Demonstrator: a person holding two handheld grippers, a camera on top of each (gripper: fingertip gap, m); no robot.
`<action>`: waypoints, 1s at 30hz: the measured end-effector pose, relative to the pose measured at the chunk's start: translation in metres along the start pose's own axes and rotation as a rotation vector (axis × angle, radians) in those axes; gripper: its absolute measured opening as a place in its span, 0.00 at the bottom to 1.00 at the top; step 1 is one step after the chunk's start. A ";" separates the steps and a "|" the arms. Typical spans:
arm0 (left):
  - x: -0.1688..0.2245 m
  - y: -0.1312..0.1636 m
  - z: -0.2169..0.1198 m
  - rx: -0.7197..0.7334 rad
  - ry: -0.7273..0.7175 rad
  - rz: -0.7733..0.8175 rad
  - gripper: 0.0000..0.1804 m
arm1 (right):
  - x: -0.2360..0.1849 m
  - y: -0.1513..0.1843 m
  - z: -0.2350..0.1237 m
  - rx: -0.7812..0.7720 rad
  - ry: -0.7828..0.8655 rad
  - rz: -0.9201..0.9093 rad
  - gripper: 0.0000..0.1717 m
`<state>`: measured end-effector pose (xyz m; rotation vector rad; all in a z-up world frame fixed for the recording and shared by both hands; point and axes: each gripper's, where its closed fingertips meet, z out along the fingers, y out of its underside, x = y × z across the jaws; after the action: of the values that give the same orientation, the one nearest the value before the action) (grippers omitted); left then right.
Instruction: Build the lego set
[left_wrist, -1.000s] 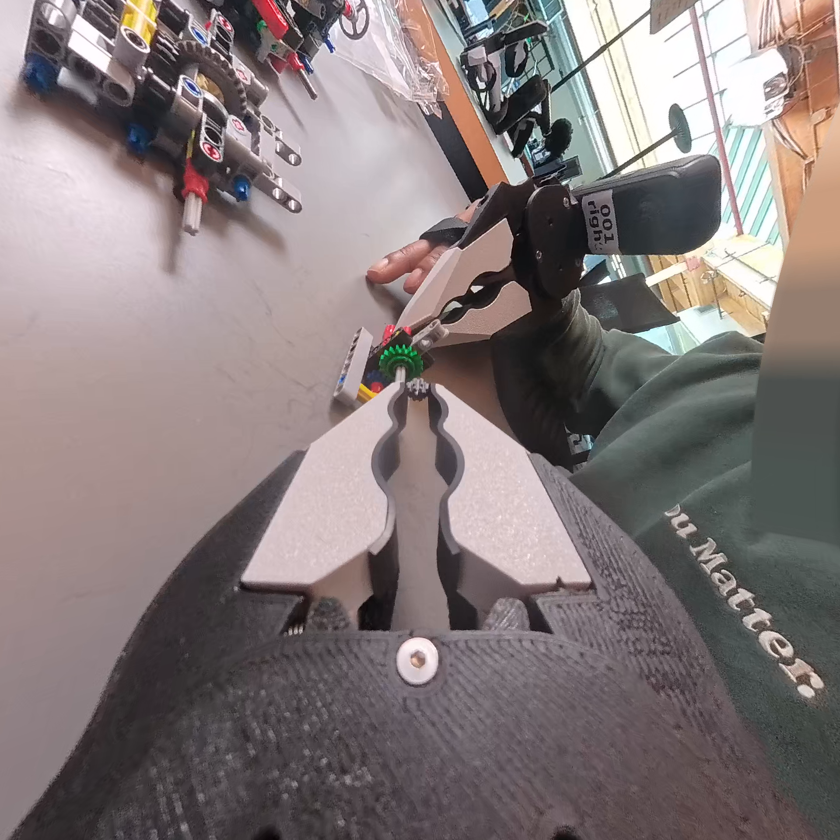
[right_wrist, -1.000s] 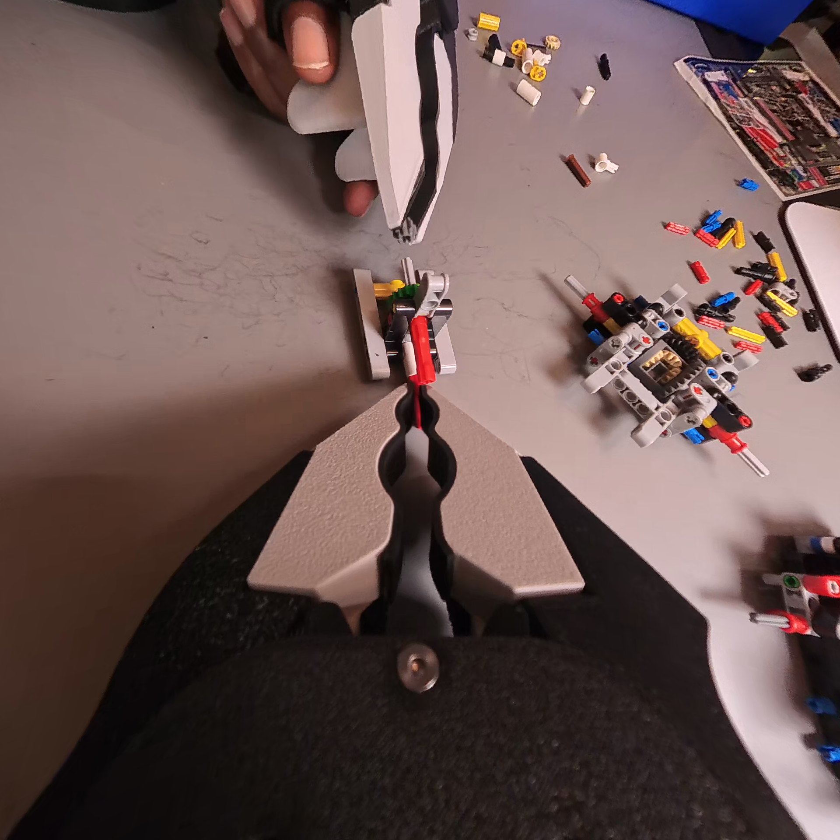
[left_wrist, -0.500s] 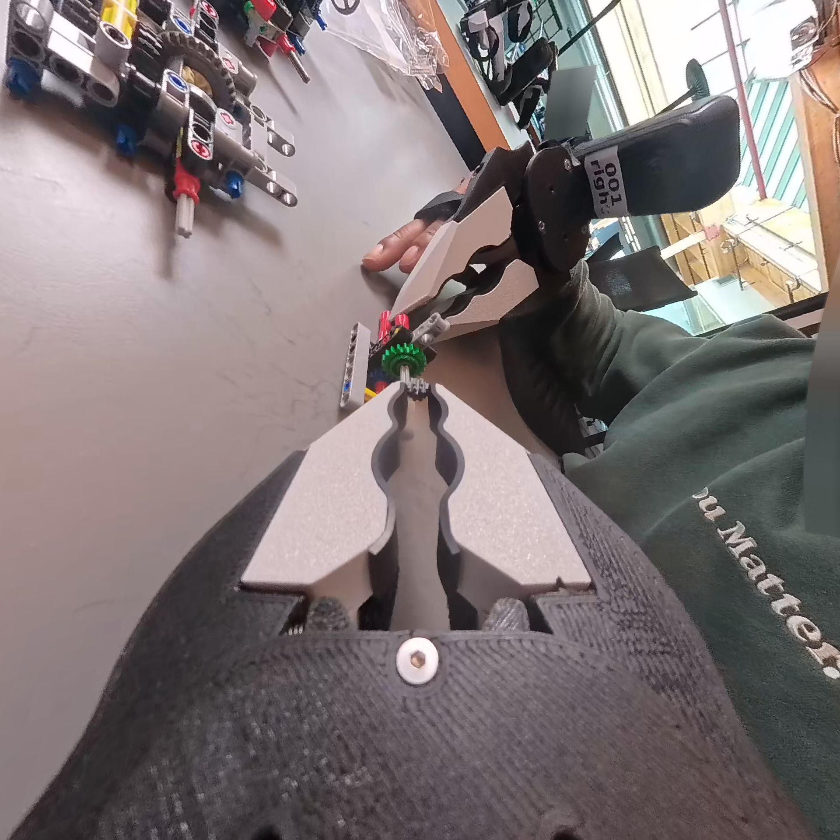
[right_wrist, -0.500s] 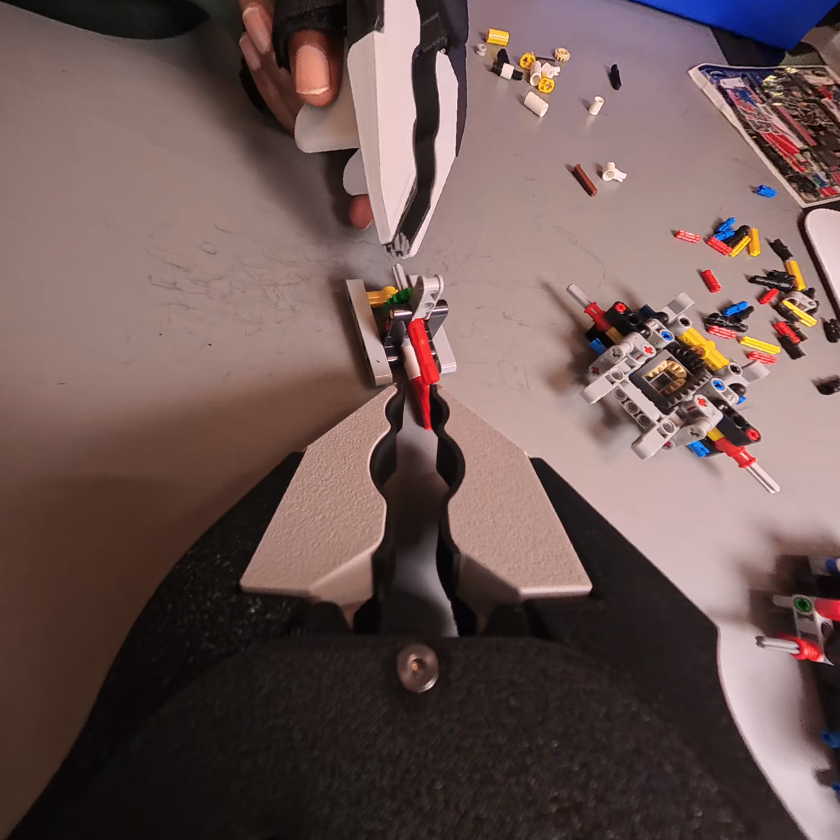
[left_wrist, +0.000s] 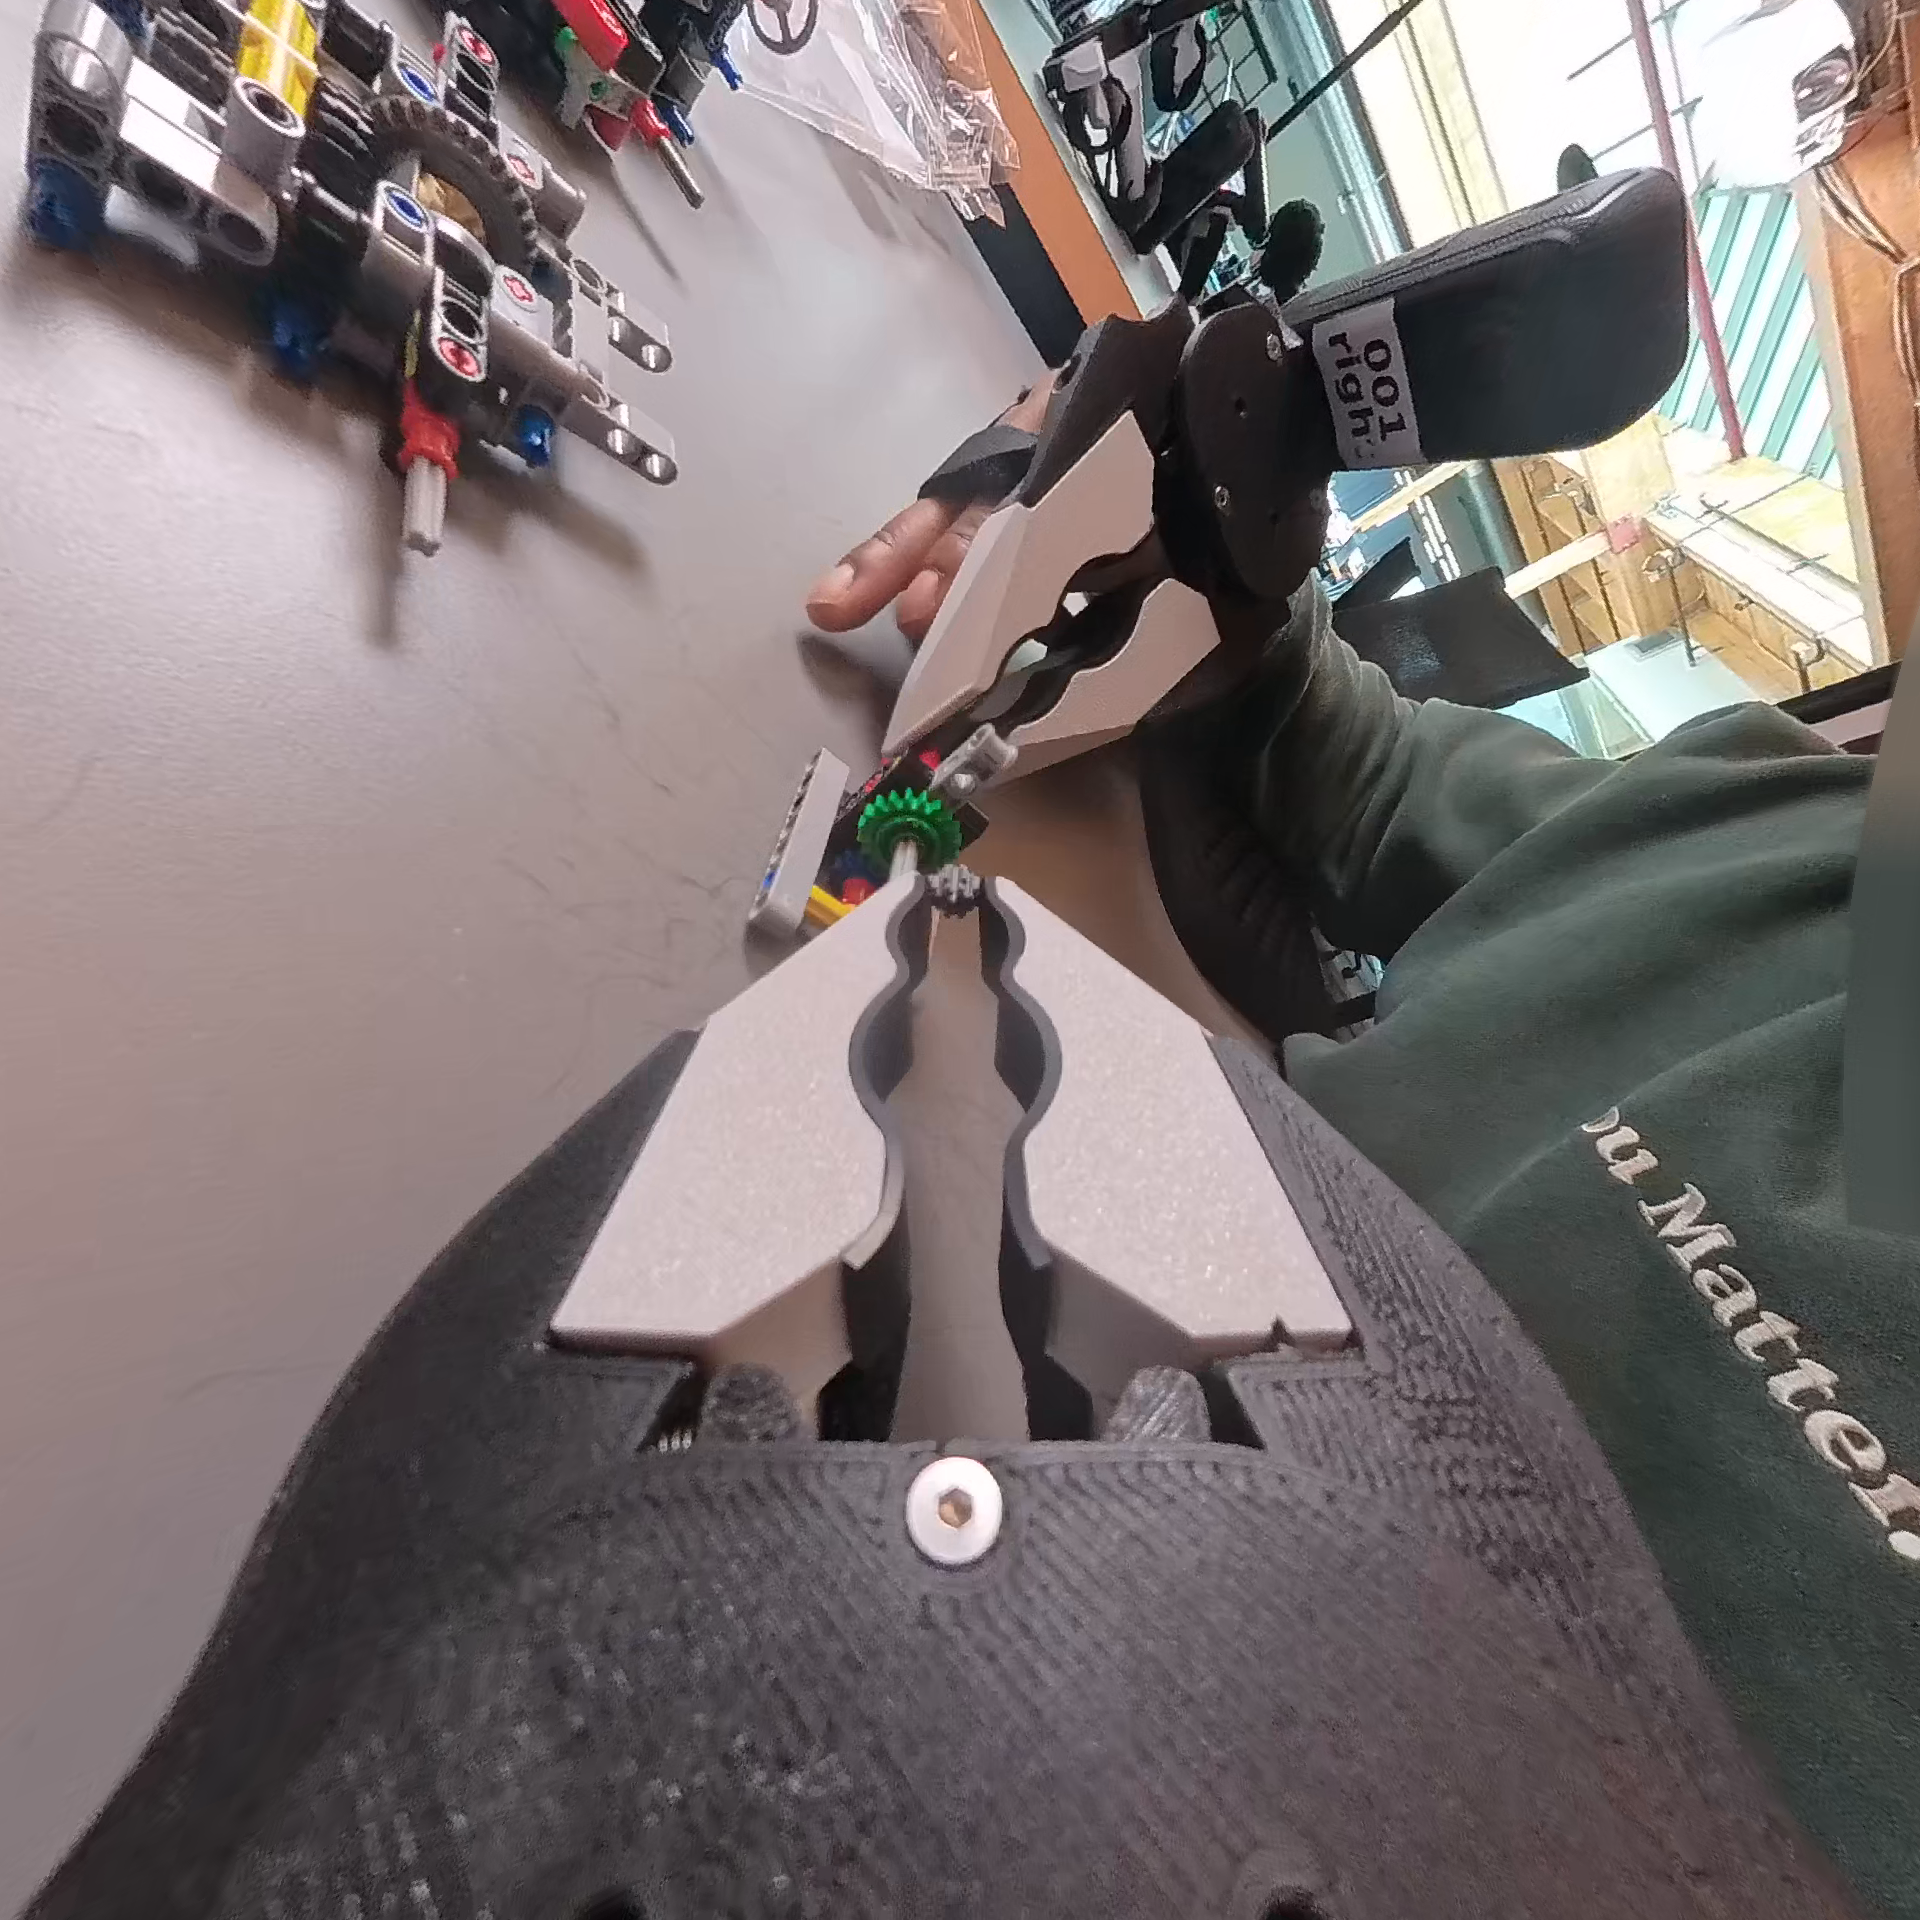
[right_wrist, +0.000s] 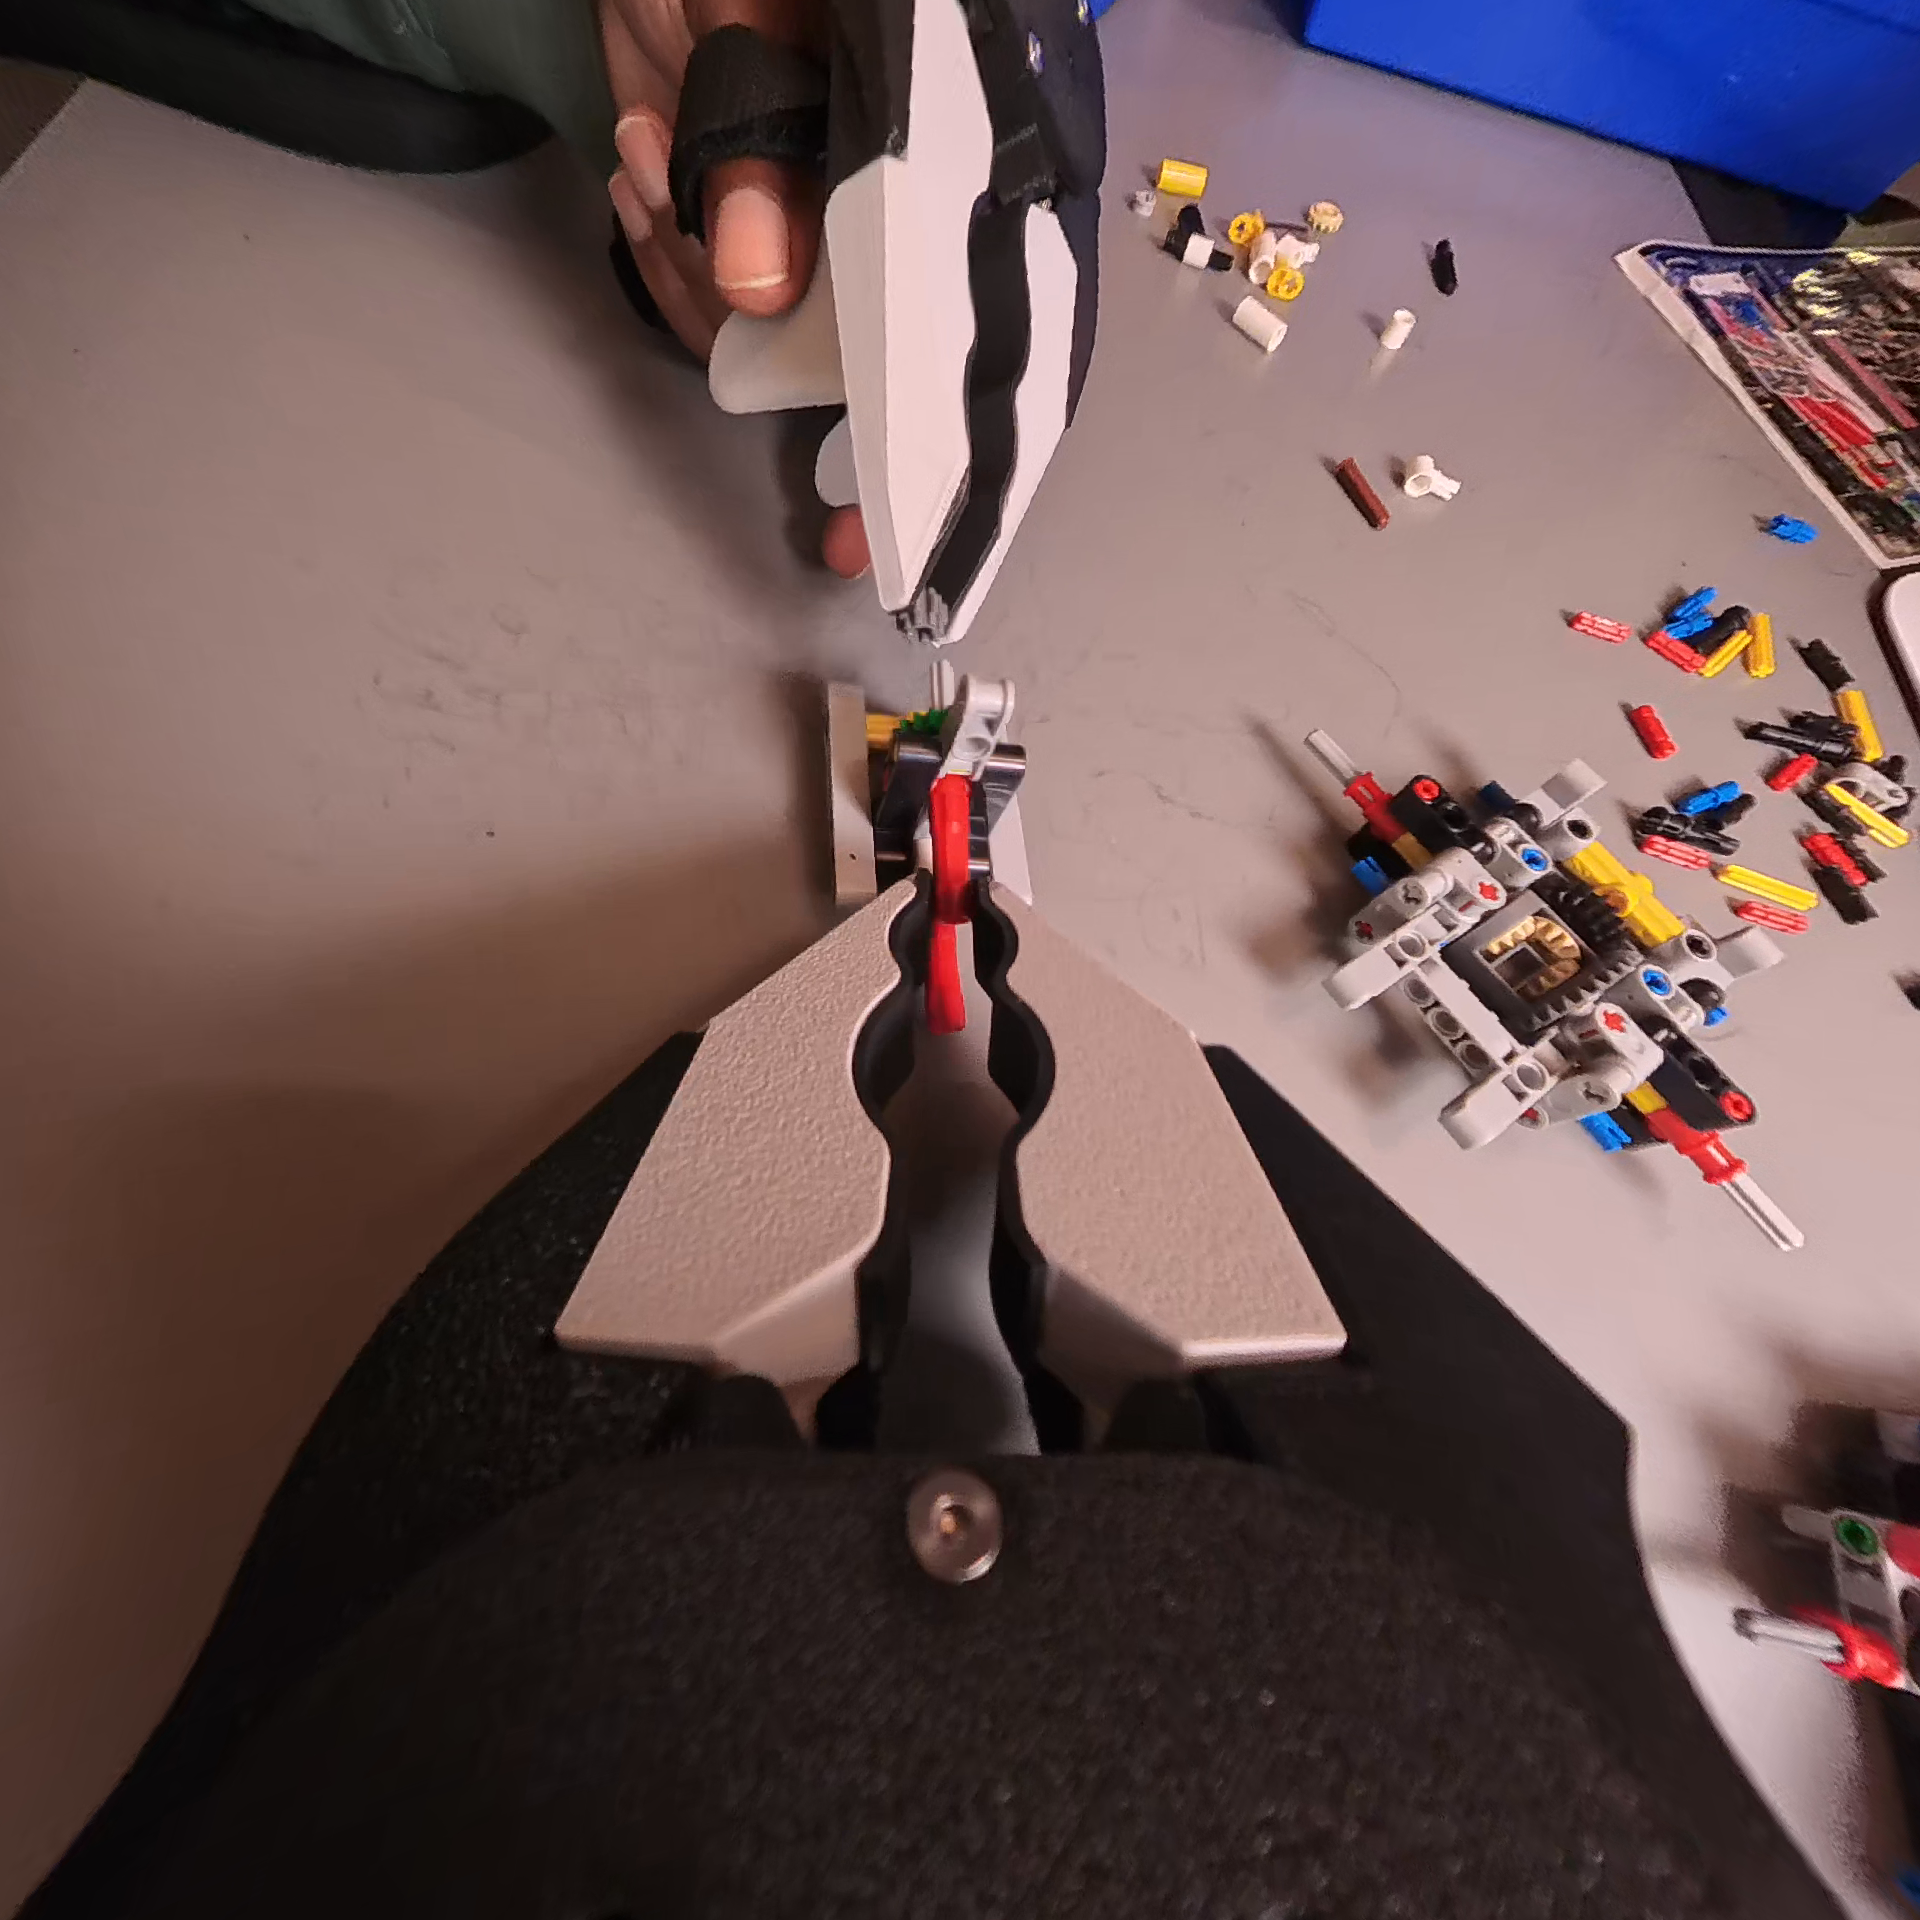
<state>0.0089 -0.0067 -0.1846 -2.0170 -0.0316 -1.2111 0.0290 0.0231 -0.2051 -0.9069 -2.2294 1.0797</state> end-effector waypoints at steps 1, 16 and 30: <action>0.000 -0.002 -0.002 0.014 0.008 -0.004 0.04 | 0.000 -0.002 -0.001 0.015 -0.004 0.014 0.03; 0.035 -0.048 -0.037 0.290 0.217 0.026 0.03 | 0.015 -0.047 -0.027 0.367 0.016 0.215 0.03; 0.050 -0.036 -0.035 0.218 0.176 0.307 0.03 | 0.000 -0.063 -0.026 0.395 0.012 0.175 0.03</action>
<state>-0.0031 -0.0201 -0.1164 -1.6512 0.2161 -1.1295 0.0249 0.0071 -0.1393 -0.9389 -1.8541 1.5218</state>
